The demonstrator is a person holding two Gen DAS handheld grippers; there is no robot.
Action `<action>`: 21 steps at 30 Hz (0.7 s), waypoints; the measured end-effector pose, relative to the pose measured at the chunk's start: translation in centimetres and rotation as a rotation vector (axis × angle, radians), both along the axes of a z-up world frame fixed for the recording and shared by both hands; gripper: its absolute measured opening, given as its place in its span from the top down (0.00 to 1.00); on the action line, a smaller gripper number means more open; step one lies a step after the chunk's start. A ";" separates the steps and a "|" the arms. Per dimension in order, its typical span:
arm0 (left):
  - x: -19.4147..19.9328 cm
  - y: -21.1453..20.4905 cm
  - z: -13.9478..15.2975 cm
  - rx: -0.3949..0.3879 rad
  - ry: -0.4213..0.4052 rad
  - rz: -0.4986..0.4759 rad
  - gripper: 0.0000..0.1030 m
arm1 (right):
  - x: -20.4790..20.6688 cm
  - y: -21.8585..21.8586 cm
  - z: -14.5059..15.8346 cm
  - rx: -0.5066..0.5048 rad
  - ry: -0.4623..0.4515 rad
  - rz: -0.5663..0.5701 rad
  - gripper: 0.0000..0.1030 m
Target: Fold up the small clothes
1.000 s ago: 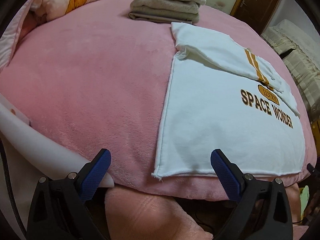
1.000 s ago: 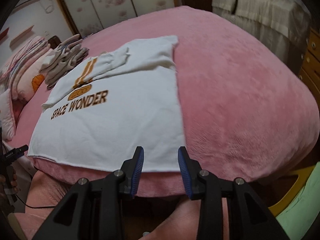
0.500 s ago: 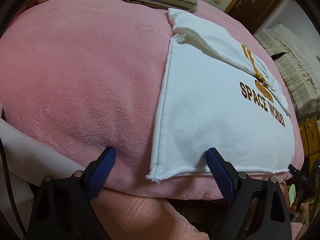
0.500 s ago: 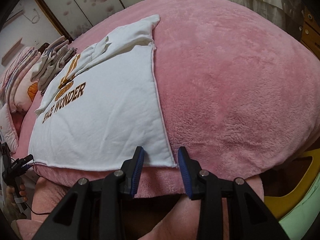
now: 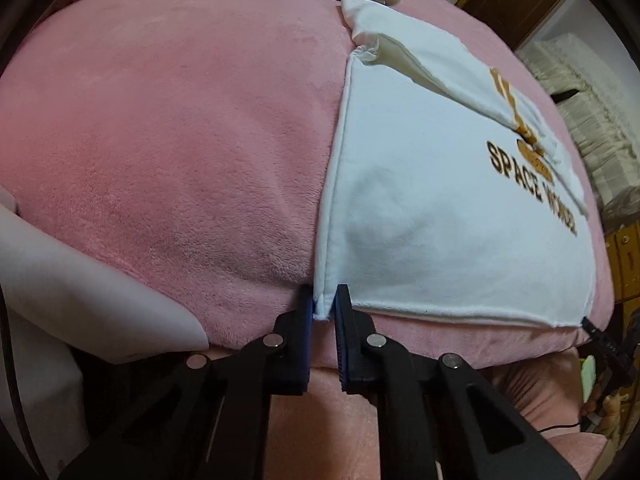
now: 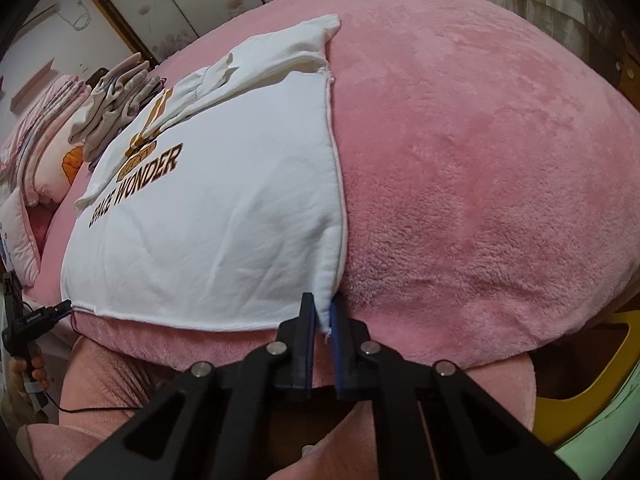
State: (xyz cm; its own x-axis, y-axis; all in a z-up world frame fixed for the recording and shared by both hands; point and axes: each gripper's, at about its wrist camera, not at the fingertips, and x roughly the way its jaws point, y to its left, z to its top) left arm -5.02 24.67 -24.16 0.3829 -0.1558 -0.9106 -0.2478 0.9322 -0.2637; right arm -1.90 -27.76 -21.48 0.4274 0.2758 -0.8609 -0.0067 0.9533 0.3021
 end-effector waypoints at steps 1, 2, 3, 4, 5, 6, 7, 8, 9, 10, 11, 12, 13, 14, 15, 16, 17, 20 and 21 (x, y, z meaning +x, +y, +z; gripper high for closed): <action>0.1 -0.5 0.3 0.025 0.004 -0.013 0.95 | -0.1 0.0 0.2 -0.002 -0.005 0.007 0.94; 0.2 -1.0 0.6 0.054 0.009 -0.026 0.96 | -0.2 0.1 0.5 0.000 -0.012 0.015 0.94; 0.3 -1.5 0.9 0.075 0.013 -0.034 0.96 | -0.2 0.0 0.7 0.000 -0.017 0.019 0.94; 0.5 -2.0 1.4 0.084 0.011 -0.044 0.96 | -0.3 0.0 1.1 -0.001 -0.024 0.023 0.94; 0.5 -2.3 1.8 0.089 0.003 -0.049 0.96 | -0.4 -0.1 1.5 0.004 -0.034 0.026 0.94; 0.6 -2.6 2.3 0.087 -0.011 -0.053 0.96 | -0.4 -0.1 1.8 0.010 -0.042 0.025 0.94; 0.7 -2.9 2.8 0.084 -0.023 -0.056 0.96 | -0.4 -0.3 2.3 0.017 -0.051 0.025 0.94; 0.7 -3.1 3.4 0.079 -0.042 -0.057 0.96 | -0.4 -0.4 2.9 0.027 -0.064 0.025 0.94; 0.7 -3.3 4.2 0.068 -0.067 -0.057 0.96 | -0.5 -0.6 3.4 0.036 -0.074 0.023 0.94; 0.8 -3.4 4.9 0.056 -0.091 -0.054 0.96 | -0.5 -0.7 3.8 0.049 -0.081 0.022 0.94; 0.8 -3.5 5.6 0.047 -0.113 -0.049 0.96 | -0.5 -0.8 4.4 0.067 -0.091 0.025 0.94; 0.9 -3.5 6.3 0.038 -0.135 -0.044 0.96 | -0.5 -0.9 5.0 0.076 -0.104 0.026 0.94; 1.0 -3.5 7.2 0.023 -0.161 -0.034 0.96 | -0.4 -0.9 5.5 0.085 -0.117 0.028 0.94; 1.1 -3.4 7.8 0.010 -0.179 -0.025 0.96 | -0.3 -1.0 6.1 0.097 -0.130 0.031 0.94; 1.2 -3.3 8.5 -0.007 -0.199 -0.015 0.96 | -0.2 -1.0 6.6 0.108 -0.142 0.029 0.94; 1.5 -3.0 9.1 -0.021 -0.213 -0.005 0.96 | 0.1 -1.3 7.2 0.129 -0.156 0.026 0.94; 1.6 -2.8 9.6 -0.035 -0.227 0.007 0.96 | 0.3 -1.5 7.7 0.148 -0.166 0.023 0.94; 2.1 -1.4 11.3 -0.095 -0.274 0.059 0.96 | 1.7 -2.1 9.3 0.217 -0.208 0.002 0.94; 2.6 -0.9 12.0 -0.117 -0.290 0.085 0.96 | 2.2 -2.3 9.8 0.237 -0.221 -0.005 0.94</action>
State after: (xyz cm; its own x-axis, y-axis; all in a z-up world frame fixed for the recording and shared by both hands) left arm -2.43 23.75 -12.11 0.6402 -0.2094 -0.7391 -0.2220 0.8706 -0.4390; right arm 0.28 -30.05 -11.72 0.5984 0.4549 -0.6595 -0.0924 0.8569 0.5072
